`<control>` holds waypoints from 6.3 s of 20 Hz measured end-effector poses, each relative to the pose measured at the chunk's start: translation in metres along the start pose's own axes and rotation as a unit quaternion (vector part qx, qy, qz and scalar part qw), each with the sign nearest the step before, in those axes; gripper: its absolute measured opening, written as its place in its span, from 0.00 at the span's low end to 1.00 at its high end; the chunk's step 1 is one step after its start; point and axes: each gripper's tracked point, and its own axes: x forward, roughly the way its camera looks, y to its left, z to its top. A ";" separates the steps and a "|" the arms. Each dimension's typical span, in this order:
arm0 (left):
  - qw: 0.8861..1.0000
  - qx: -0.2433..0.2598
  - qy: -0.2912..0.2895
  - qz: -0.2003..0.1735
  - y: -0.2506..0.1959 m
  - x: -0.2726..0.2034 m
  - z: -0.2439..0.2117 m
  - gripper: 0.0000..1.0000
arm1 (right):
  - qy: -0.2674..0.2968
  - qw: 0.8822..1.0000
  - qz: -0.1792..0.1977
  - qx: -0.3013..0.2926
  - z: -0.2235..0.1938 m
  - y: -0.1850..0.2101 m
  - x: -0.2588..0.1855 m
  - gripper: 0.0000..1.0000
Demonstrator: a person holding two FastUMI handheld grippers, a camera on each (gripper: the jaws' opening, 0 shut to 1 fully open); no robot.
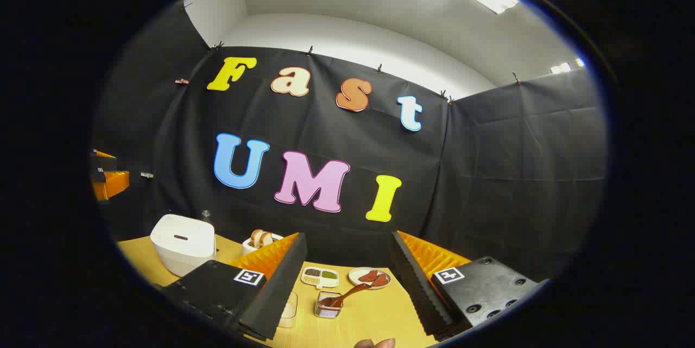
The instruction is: Close the left gripper, press the button to open the rice cooker; take a wooden spoon from the chopstick holder with the right hand, scoop a spoonful of rice and pour it into the rice cooker, then put the wooden spoon back into the chopstick holder.
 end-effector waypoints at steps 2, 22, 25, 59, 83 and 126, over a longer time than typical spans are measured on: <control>1.000 -0.003 0.001 -0.001 0.000 0.000 -0.001 0.96 | 0.001 1.000 0.000 0.000 -0.001 0.000 -0.001 0.97; 0.999 -0.008 0.022 -0.047 -0.006 0.019 -0.014 0.75 | 0.008 1.000 -0.012 -0.010 -0.007 0.005 0.001 0.97; 0.997 -0.002 0.041 -0.068 -0.007 0.029 -0.023 0.32 | 0.010 1.000 -0.015 -0.013 -0.009 0.004 0.006 0.98; 0.819 0.101 0.405 -0.394 0.024 0.260 -0.252 0.07 | 0.077 0.990 -0.097 -0.070 -0.048 -0.033 0.016 0.97; 0.786 0.189 0.434 -0.398 0.025 0.249 -0.269 0.08 | 0.095 0.989 -0.102 -0.059 -0.062 -0.035 -0.003 0.97; 0.998 -0.059 0.001 0.021 0.006 0.068 0.005 0.97 | 0.188 0.975 0.109 0.050 -0.200 -0.043 0.088 0.98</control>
